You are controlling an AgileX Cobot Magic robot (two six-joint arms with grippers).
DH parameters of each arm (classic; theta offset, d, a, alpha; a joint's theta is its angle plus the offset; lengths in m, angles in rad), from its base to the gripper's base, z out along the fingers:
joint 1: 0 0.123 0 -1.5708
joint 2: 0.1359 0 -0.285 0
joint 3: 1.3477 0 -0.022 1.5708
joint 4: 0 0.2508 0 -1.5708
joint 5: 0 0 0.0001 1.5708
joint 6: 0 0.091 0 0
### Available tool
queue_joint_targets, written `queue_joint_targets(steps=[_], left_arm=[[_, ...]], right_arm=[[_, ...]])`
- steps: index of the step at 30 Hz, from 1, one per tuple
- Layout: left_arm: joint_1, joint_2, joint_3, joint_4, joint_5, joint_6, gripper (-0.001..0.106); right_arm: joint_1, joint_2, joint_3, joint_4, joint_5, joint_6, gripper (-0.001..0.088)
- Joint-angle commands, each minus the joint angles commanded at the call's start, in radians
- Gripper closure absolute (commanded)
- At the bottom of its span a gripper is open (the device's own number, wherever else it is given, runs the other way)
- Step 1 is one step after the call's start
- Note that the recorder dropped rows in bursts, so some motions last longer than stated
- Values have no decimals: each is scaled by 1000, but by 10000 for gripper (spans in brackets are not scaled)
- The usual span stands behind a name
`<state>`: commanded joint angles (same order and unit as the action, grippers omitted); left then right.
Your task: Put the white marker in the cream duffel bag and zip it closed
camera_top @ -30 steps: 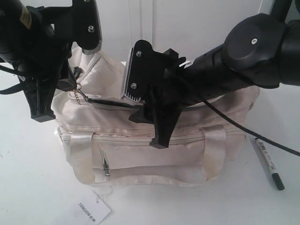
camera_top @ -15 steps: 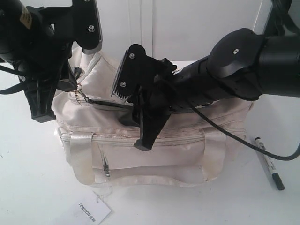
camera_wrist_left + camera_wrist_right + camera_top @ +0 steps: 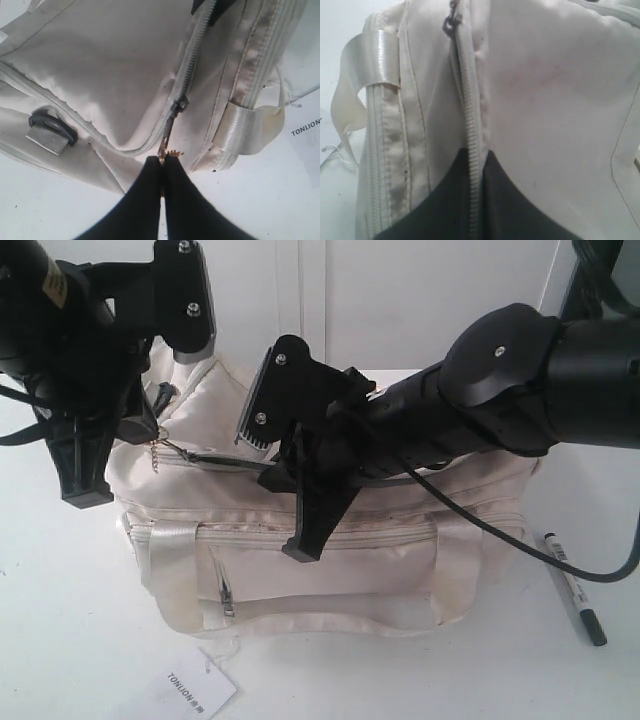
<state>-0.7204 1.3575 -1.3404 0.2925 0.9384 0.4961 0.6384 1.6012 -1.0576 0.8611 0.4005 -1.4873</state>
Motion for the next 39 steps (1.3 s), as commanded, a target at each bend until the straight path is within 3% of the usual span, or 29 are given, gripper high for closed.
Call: queue_joint_targets(steps=[10, 21, 28, 39], left_arm=[[0, 46, 4, 145, 82, 0, 1053], [4, 51, 4, 212, 109, -4, 1053], [94, 51, 4, 213, 95, -4, 1053], [221, 51, 4, 147, -50, -4, 1053]], right_arm=[[0, -17, 0, 0, -3, 0, 868], [-2, -17, 0, 0, -1, 0, 868], [-2, -17, 0, 0, -1, 0, 868], [-2, -17, 0, -4, 1, 0, 868]])
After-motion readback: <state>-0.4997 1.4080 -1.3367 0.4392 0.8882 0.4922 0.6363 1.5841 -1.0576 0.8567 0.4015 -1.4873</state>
